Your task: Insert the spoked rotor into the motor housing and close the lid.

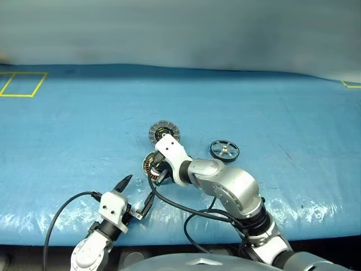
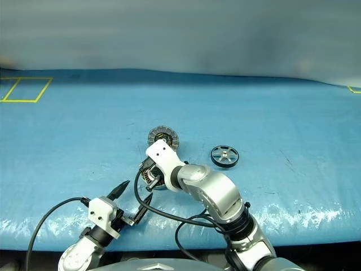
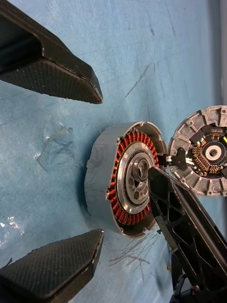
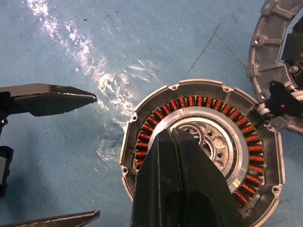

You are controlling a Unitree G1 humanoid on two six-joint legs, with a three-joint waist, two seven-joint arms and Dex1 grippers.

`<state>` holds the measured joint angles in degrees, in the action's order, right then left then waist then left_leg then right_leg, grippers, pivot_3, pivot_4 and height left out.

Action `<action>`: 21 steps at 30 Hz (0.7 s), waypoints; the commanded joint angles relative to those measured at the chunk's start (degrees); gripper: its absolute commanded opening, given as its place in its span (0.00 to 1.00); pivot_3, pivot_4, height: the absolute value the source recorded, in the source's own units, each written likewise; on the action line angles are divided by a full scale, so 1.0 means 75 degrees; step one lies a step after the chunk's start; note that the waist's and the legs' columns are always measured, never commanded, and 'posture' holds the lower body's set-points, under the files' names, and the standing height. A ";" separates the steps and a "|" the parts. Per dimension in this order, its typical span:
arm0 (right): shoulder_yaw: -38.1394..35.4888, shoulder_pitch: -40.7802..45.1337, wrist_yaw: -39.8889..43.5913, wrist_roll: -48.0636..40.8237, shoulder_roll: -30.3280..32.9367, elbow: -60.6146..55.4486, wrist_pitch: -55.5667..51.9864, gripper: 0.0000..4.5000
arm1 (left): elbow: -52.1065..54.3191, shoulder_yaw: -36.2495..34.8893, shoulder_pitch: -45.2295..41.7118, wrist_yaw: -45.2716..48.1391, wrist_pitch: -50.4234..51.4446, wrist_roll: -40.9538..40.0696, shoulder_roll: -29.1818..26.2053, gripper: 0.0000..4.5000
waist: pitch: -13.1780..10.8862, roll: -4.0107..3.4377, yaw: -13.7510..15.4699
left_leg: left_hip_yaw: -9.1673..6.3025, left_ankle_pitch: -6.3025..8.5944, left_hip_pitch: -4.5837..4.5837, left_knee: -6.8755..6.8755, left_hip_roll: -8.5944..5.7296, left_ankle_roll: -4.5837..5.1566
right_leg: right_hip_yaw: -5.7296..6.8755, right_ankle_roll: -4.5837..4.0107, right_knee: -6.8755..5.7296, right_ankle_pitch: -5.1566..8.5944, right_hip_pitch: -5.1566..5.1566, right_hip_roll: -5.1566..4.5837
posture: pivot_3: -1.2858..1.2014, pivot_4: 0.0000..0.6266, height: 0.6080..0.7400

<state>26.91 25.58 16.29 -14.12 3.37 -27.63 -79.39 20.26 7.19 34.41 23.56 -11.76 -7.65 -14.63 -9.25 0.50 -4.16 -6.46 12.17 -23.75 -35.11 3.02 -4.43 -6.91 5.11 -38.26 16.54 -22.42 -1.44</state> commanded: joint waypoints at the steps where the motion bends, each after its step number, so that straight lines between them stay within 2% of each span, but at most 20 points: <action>1: 0.0035 0.0108 -0.0049 -0.0058 -0.0044 0.0014 0.0129 0.01 | 0.0141 0.0037 0.0079 -0.0062 -0.0201 0.0006 0.0058 1.00 | 0.0000 0.0000 -0.0010 | 0.0000 0.0000 0.0000 -0.0001 0.0000 0.0000 | 0.0000 0.0000 -0.0001 0.0000 -0.0002 0.0000 | 0.52 0.24 1.00; 13: 0.0171 0.0307 -0.0057 -0.0074 0.0102 0.0252 0.0097 0.01 | 0.0047 0.0104 0.0071 -0.0015 -0.0204 -0.0021 0.0061 1.00 | 0.0000 -0.0001 -0.0030 | 0.0000 0.0000 -0.0001 -0.0001 0.0000 0.0000 | 0.0000 0.0001 -0.0002 0.0000 -0.0003 0.0000 | 0.52 0.24 1.00; 21: 0.0266 0.0601 0.0052 -0.0146 0.0565 0.0280 -0.0246 0.01 | -0.0043 0.0094 -0.0067 -0.0029 -0.0166 -0.0010 0.0104 1.00 | 0.0001 0.0000 -0.0020 | 0.0000 0.0000 0.0000 -0.0005 -0.0001 0.0000 | 0.0000 0.0000 -0.0002 0.0000 -0.0003 0.0000 | 0.52 0.24 1.00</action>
<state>28.83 29.23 16.39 -14.78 7.48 -24.97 -80.42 19.96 7.37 33.96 23.36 -11.94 -7.66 -14.06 -9.25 0.50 -4.31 -6.45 12.17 -23.75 -35.15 3.02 -4.42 -6.92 5.11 -38.27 16.54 -22.46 -1.45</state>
